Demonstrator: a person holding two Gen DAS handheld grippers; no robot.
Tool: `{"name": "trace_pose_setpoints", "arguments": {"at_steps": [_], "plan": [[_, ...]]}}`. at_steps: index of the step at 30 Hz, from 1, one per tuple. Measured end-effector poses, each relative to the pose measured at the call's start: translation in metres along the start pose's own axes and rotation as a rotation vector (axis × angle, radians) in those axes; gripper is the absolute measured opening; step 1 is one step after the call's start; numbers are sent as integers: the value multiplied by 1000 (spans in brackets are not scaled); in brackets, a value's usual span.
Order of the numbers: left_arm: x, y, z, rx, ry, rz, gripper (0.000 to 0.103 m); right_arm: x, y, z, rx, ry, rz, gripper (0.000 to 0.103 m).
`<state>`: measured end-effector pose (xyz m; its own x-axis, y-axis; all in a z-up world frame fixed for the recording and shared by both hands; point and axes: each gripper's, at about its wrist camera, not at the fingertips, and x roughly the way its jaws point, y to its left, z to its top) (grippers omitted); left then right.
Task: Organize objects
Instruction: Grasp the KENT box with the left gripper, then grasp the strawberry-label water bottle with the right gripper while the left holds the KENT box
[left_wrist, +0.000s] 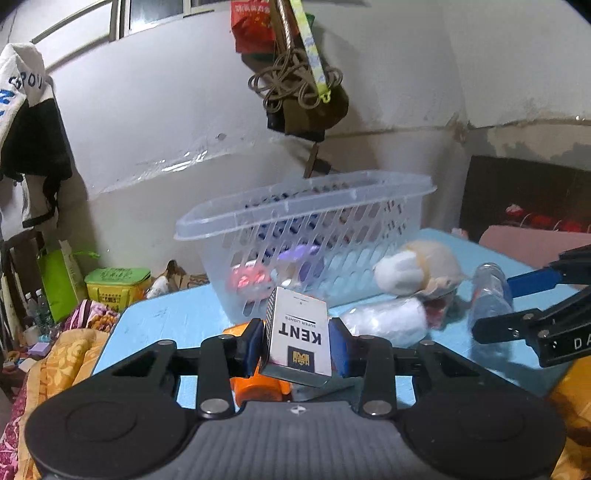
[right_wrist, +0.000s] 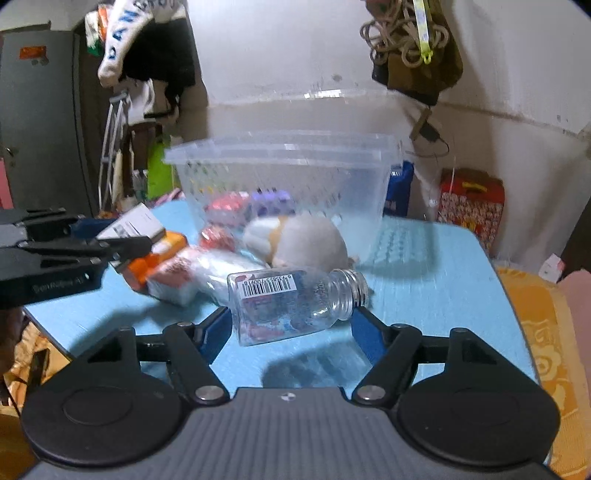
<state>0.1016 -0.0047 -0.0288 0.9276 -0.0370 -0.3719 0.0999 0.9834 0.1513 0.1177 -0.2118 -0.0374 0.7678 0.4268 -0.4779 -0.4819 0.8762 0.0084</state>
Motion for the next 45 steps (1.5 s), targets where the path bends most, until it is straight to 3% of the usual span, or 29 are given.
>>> {"name": "trace_pose_setpoints", "arguments": {"at_steps": [13,14,16,18,23,25,27,29,32,34,39,40,42,45], "plan": [[-17,1,8,-33,-37,-66,42,-18,5,9,10,-53,42,72],[-17,1,8,-35,-39,-69,42,-18,5,9,14,-57,47,47],[-16,1,9,-43,-39,-77,42,-16,3,10,30,-40,67,17],[-14,1,9,-49,-35,-81,42,-10,-1,10,57,-22,75,18],[0,-3,2,-40,13,-87,42,28,-4,-8,69,144,70,19],[5,-2,-1,-41,31,-89,42,33,-9,-12,83,161,51,22],[4,-1,-1,-46,32,-90,42,27,-14,-10,97,132,25,45],[1,-1,0,-46,20,-88,42,15,-15,-8,81,72,-23,75],[-1,0,-1,-51,16,-88,42,8,-19,-6,41,-10,-146,103],[-1,0,0,-54,18,-91,42,19,-22,-4,18,-18,-172,103],[-3,-4,0,-38,19,-104,42,59,-33,-4,-7,68,-169,103],[-4,-4,-1,-34,17,-106,42,63,-35,-4,-5,81,-155,96],[-4,-4,-1,-32,14,-105,42,63,-39,-6,15,98,-110,71],[-2,1,-1,-53,22,-106,42,50,-43,-8,42,69,-85,68]]}}
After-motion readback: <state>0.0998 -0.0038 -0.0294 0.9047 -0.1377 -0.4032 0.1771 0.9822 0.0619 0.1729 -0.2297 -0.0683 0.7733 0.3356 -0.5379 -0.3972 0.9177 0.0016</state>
